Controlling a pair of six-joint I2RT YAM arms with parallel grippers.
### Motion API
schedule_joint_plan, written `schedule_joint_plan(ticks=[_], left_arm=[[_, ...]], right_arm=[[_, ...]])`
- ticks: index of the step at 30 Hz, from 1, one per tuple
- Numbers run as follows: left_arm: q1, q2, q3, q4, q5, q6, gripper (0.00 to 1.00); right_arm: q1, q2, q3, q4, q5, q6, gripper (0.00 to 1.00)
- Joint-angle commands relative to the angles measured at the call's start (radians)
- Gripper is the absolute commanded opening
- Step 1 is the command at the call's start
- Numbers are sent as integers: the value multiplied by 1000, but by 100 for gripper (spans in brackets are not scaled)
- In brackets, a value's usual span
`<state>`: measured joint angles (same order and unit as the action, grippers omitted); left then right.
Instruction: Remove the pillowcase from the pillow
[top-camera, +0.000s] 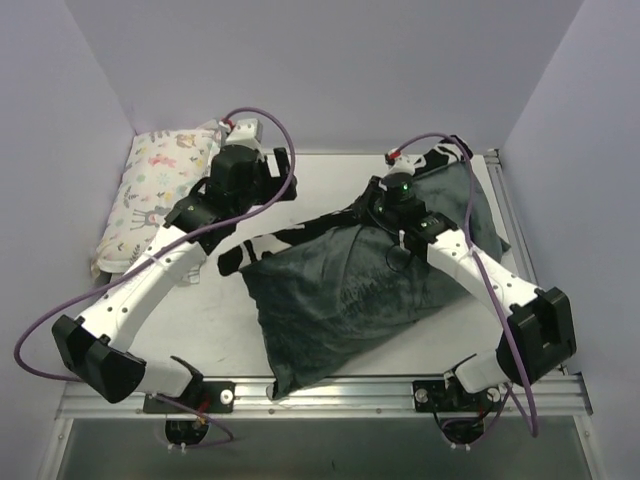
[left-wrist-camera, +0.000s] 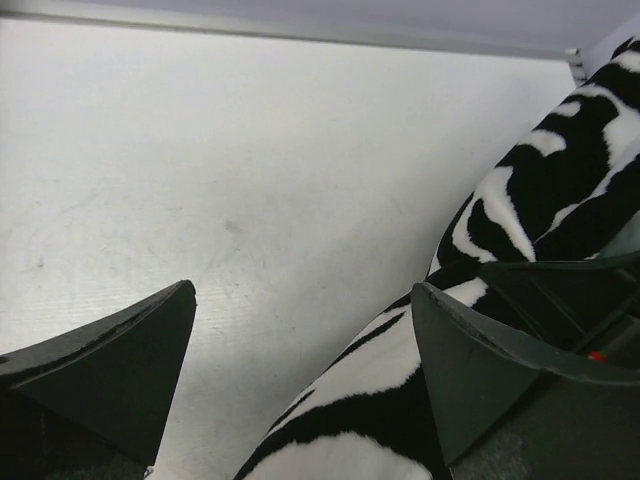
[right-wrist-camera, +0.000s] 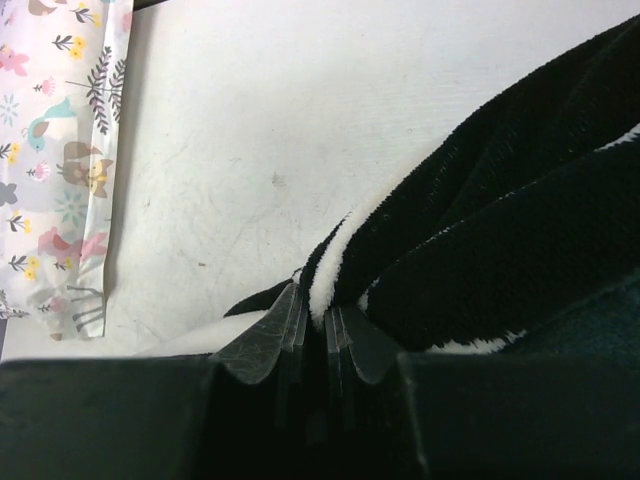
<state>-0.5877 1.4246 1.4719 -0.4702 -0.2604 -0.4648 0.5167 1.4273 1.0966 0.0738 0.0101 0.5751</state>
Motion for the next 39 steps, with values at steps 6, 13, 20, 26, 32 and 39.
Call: schedule_joint_plan(ticks=[6,13,20,26,32,39], left_arm=[[-216,-235,-140,-97,-267,-73,97],[-359,-343,-392,-65,-204,-239,97],[-374,-260,-479,7,-203,-284,97],[-201,-150,-459,-25,-140,-258,68],[55,-75,-352,-19,-43,-170,15],[216,222,52,-123,-45,-57,0]], right_arm=[[-23,93,127,89,-1,5,0],[-43,194,261,17,-50,-21,5],[-50,185,391,-133,-18,-89,75],[-147,79,387,-295,61,-88,85],[-338,-42,145,-302,67,-40,86],[-349,-174,-39,-293,105,-43,87]])
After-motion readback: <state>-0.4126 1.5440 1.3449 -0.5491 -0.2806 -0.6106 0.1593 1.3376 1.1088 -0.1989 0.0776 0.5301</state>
